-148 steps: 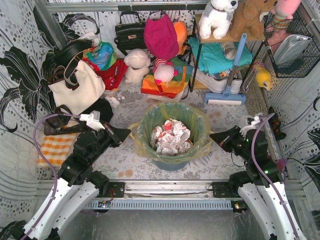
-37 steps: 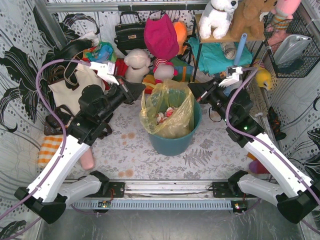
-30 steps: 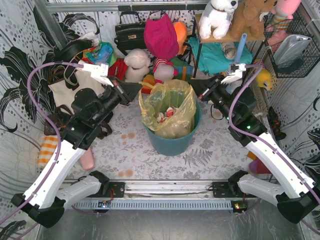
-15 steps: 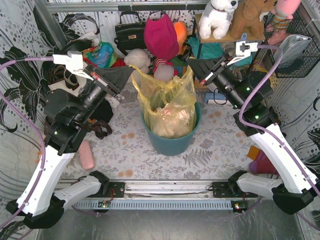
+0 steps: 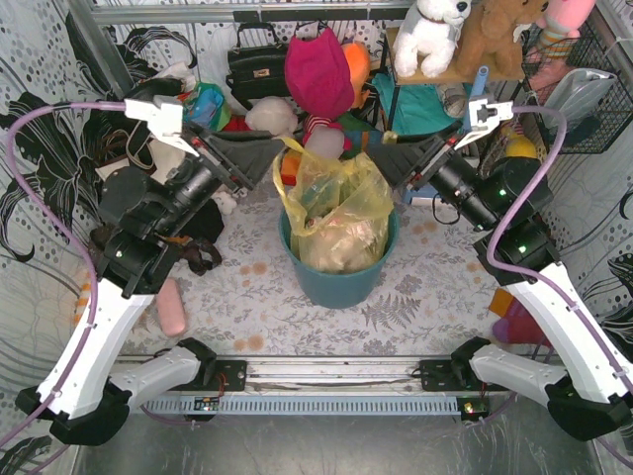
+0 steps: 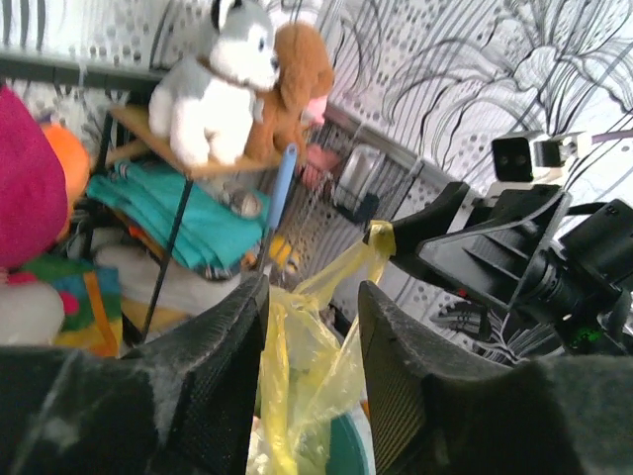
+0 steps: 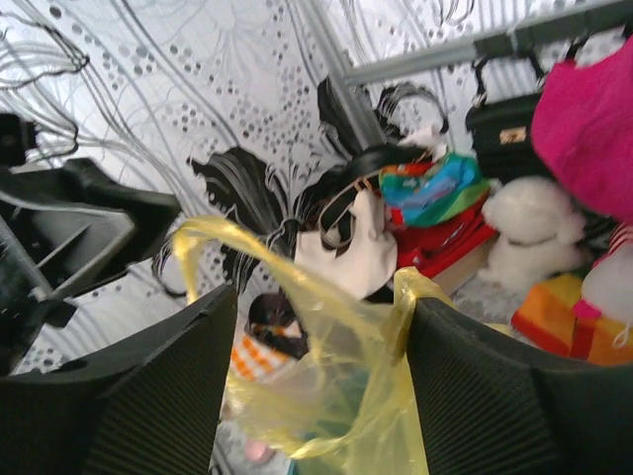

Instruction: Tie the trash bag

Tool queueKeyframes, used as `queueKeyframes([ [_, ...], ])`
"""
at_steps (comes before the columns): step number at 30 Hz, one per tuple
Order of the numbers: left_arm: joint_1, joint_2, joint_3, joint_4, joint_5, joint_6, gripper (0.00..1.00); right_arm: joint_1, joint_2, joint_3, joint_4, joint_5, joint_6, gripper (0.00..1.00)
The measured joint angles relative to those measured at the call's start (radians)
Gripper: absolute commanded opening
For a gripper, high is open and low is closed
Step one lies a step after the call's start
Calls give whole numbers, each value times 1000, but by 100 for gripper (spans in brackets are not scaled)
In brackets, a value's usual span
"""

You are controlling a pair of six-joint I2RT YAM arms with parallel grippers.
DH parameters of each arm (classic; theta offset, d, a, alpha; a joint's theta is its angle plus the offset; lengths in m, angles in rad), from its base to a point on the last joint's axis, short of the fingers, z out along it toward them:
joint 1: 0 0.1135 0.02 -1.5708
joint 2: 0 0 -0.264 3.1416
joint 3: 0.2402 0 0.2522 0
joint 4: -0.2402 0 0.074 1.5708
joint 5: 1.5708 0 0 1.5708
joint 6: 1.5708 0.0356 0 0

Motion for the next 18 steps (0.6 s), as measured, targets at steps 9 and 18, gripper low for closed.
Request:
queueKeyframes([
  [9, 0, 1, -30, -207, 18, 51, 66, 0, -68, -80, -106, -80, 28, 75],
  [18, 0, 56, -23, -271, 158, 74, 66, 0, -77, -107, -144, -93, 36, 63],
])
